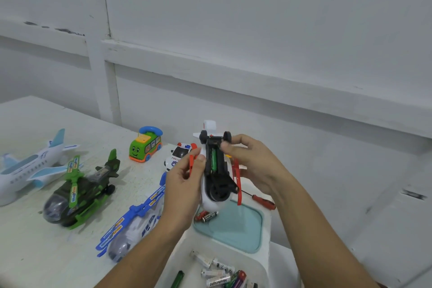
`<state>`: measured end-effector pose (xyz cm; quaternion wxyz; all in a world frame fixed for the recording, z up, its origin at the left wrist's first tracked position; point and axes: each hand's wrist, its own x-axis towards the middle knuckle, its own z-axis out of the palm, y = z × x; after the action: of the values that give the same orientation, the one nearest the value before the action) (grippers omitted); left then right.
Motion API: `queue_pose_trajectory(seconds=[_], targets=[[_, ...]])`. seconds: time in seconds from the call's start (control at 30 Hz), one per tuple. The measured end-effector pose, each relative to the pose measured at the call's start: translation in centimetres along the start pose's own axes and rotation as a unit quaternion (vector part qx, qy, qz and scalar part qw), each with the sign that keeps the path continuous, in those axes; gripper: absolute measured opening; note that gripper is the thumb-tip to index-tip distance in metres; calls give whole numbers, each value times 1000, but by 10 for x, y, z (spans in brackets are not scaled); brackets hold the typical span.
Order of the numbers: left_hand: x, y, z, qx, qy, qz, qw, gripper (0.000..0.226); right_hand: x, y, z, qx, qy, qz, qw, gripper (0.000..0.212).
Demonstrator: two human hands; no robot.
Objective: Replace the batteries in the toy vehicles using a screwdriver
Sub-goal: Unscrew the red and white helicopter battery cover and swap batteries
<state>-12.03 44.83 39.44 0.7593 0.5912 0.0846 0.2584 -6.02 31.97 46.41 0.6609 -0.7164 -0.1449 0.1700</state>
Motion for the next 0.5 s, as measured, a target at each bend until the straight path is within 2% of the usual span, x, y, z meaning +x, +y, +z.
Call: queue_pose_trajectory(seconds=[0.1, 0.17, 0.2, 0.27, 0.33, 0.37, 0.4, 0.5], targets=[[6, 4, -7, 3, 24, -11, 1000, 29, 12, 18, -10, 129, 1, 68, 989, 25], [11, 5, -12, 6, 35, -16, 999, 20, 20, 39, -11, 122, 24, 99, 987, 23], [13, 7, -14, 7, 34, -17, 999, 17, 23, 51, -9, 68, 37, 113, 991, 18], [16, 10, -18, 9, 28, -16, 999, 16, 28, 76, -5, -137, 55, 131, 980, 11], [20, 12, -20, 19, 28, -12, 999, 24, 32, 100, 4, -351, 37, 157, 922, 17], [21, 13, -22, 23, 28, -12, 999, 26, 33, 110, 9, -414, 31, 169, 894, 24], [23, 14, -23, 24, 26, -13, 999, 24, 33, 118, 15, -446, 34, 174, 877, 31], [27, 19, -25, 28, 9, -16, 999, 14, 36, 136, 28, -472, 64, 164, 864, 42]])
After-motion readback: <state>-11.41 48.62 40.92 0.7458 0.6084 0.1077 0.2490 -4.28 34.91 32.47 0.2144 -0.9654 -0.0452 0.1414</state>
